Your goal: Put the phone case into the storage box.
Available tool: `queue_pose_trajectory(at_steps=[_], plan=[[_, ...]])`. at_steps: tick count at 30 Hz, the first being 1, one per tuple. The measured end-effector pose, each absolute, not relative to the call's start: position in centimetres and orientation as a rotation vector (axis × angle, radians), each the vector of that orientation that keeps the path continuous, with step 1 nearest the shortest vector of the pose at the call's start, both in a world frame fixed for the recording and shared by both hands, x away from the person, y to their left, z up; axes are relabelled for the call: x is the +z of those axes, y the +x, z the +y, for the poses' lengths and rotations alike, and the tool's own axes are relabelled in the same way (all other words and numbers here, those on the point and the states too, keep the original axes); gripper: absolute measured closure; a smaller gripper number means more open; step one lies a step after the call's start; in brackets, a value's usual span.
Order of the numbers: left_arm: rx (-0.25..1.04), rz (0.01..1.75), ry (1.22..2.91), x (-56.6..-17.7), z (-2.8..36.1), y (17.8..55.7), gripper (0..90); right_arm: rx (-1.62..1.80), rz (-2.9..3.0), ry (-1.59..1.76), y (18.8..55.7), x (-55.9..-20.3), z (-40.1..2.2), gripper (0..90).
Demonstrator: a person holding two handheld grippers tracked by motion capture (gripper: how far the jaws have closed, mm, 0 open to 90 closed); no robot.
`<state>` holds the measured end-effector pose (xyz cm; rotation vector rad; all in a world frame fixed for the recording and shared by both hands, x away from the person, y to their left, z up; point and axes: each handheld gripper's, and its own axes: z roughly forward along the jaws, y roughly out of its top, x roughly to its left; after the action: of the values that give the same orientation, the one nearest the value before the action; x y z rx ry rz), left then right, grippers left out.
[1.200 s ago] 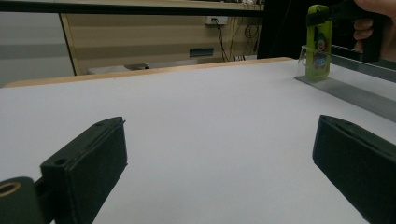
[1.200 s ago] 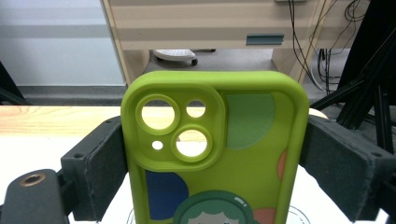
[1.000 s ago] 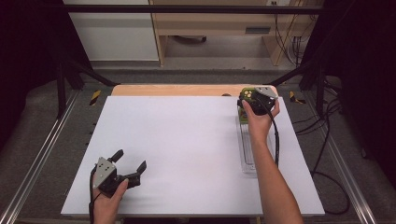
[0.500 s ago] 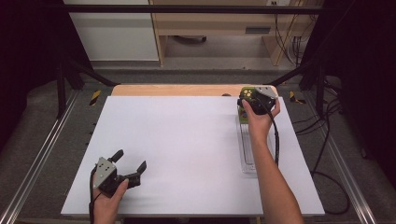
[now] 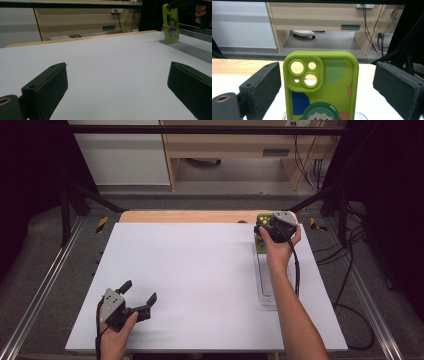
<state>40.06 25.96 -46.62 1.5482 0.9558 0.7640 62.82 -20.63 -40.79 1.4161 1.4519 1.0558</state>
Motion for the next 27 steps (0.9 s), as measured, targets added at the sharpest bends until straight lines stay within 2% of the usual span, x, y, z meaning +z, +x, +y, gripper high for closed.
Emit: queue_pose_trajectory(at_steps=[27], plan=[[0.764,0.956,1.551,-46.7,26.0,40.2,2.5,1.053,1.474,1.383,61.9,-39.6,-20.8,8.2]])
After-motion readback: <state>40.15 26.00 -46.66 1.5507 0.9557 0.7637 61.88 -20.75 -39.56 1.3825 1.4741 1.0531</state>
